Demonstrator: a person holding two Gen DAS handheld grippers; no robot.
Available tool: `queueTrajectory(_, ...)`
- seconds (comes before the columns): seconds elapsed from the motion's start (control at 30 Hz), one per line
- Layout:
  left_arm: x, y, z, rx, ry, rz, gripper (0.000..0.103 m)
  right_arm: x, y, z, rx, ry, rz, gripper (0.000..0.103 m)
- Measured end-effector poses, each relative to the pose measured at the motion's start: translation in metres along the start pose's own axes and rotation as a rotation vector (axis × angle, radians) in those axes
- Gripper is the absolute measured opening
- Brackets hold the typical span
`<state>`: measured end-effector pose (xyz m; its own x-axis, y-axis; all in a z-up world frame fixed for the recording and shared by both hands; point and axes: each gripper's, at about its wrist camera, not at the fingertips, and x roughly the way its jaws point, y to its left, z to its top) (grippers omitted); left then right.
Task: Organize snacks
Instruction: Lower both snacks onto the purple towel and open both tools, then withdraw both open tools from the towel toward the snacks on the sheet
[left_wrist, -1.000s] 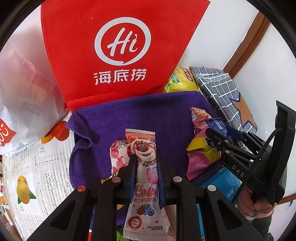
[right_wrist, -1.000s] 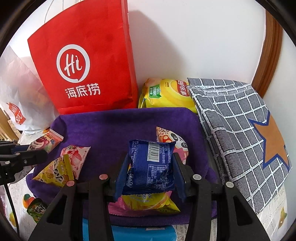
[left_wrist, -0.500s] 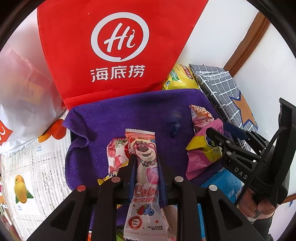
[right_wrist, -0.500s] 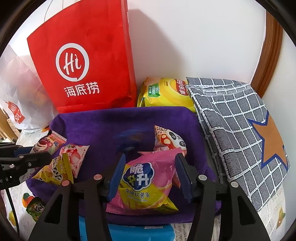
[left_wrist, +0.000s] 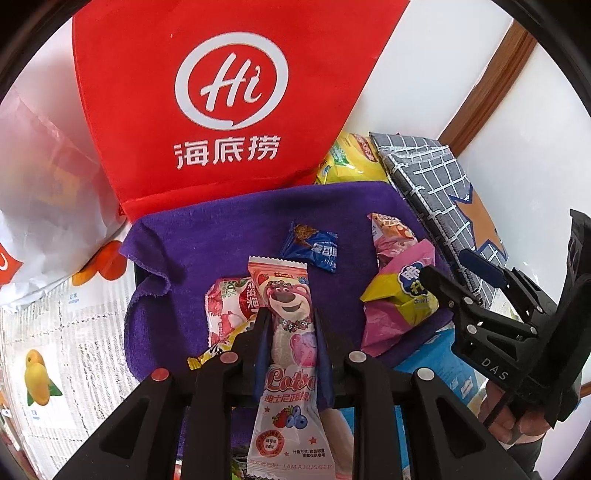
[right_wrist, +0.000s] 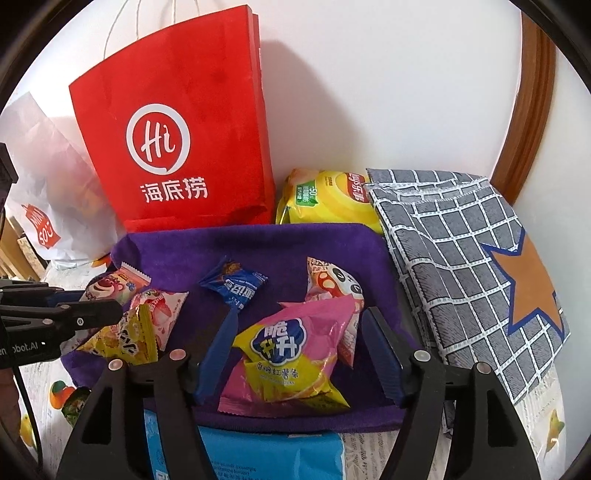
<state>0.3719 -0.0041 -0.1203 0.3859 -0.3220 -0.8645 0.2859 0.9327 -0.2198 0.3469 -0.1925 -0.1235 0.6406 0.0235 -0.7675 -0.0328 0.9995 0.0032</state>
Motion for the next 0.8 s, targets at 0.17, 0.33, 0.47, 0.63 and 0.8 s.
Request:
queueTrajectory(0.17,-0.009,-0.005,0.000,0.013,-0.018,-0.003,0.040,-0.008,0.000,-0.002,-0.001,-0.005,-0.005,0.069)
queueTrajectory(0.33,-0.024,-0.008,0.001,0.018,-0.062,0.010,0.057,-0.021,0.000,-0.005,0.001,-0.009,-0.008,0.070)
queueTrajectory(0.47,-0.037,-0.010,0.001,0.021,-0.088,0.002,0.057,-0.033,-0.002,-0.009,-0.001,-0.012,-0.024,0.070)
queueTrajectory(0.63,-0.057,-0.010,-0.001,0.024,-0.121,0.009,0.057,-0.056,-0.010,-0.020,0.017,-0.025,-0.056,0.070)
queueTrajectory(0.8,-0.074,-0.010,-0.002,0.022,-0.152,0.025,0.057,-0.082,-0.024,-0.039,0.030,-0.051,-0.093,0.070)
